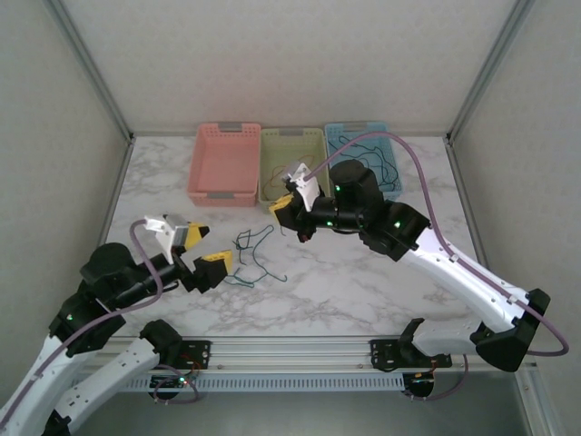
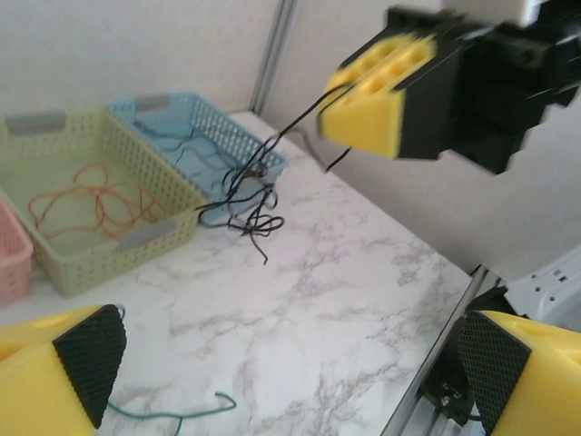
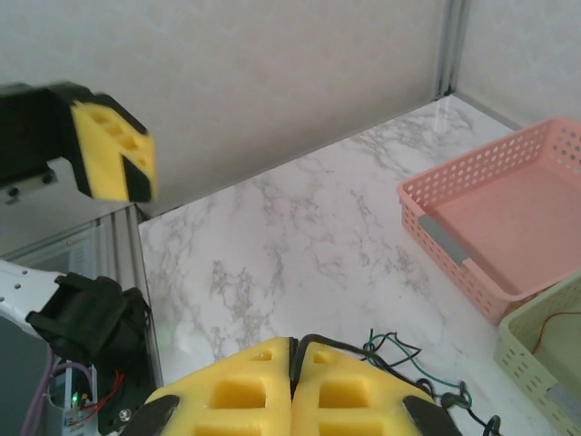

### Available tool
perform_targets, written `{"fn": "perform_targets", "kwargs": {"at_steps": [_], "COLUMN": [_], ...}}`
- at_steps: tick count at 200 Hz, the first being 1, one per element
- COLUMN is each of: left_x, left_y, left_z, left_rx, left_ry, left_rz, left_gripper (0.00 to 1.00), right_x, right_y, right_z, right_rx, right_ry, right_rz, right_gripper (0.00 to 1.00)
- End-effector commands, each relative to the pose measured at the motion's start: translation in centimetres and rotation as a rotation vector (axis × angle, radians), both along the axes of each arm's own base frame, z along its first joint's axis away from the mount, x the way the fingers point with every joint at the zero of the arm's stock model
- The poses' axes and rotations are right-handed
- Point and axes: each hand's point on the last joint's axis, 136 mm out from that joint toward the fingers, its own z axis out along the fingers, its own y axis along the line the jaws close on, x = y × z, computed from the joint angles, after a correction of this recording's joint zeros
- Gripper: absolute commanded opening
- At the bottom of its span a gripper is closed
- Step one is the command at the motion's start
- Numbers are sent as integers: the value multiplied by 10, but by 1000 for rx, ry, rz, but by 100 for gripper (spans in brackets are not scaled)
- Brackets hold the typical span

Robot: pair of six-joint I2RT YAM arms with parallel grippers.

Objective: Untangle the cables

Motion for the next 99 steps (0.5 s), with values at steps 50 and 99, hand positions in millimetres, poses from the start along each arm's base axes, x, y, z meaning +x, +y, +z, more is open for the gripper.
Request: {"fn": "perform_targets", "kwargs": {"at_steps": [50,99], "left_x": [25,24], "left_y": [-20,-30], "left_z": [-42,-40], "left_rx": [-14,-56], "left_ry": [168,164], "left_rz": [29,-19], "left_gripper": [90,91], "right_x": [9,-1], "right_y": [-8,-3], "right_z": [60,94], "right_rx": [138,239], "right_ry": [75,156], "right_rz": [-115,-73], "right_gripper": [0,0]}}
